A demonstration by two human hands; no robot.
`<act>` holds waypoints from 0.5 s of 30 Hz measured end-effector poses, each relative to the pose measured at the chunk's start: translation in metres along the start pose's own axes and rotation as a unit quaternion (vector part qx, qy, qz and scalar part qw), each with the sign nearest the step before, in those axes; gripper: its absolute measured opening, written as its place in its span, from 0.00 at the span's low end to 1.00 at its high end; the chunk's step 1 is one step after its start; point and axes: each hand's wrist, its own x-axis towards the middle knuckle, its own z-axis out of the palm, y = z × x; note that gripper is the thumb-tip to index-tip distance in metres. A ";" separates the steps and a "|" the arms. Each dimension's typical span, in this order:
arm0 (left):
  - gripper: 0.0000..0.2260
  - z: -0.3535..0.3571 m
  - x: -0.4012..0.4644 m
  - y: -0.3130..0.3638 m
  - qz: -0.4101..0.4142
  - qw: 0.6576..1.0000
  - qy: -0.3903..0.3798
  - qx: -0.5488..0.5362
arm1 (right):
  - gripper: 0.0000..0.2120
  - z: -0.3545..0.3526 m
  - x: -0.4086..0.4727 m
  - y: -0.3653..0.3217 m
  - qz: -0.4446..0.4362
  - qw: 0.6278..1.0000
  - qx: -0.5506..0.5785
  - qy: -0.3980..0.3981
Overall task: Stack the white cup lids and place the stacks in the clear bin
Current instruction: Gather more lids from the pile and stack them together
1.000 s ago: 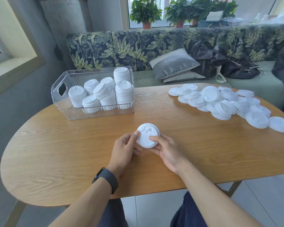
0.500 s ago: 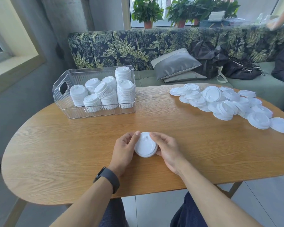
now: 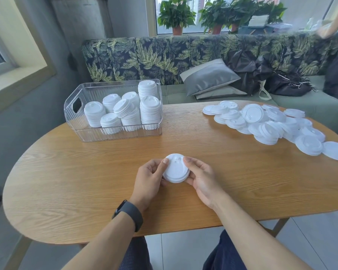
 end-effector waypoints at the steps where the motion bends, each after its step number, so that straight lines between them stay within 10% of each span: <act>1: 0.12 0.000 0.000 0.000 -0.001 1.000 0.001 -0.001 | 0.14 0.000 0.000 0.000 0.000 1.000 0.006 0.004; 15: 0.11 -0.001 0.004 -0.013 0.024 0.996 0.080 0.026 | 0.14 0.003 -0.003 -0.005 -0.002 1.000 -0.007 -0.014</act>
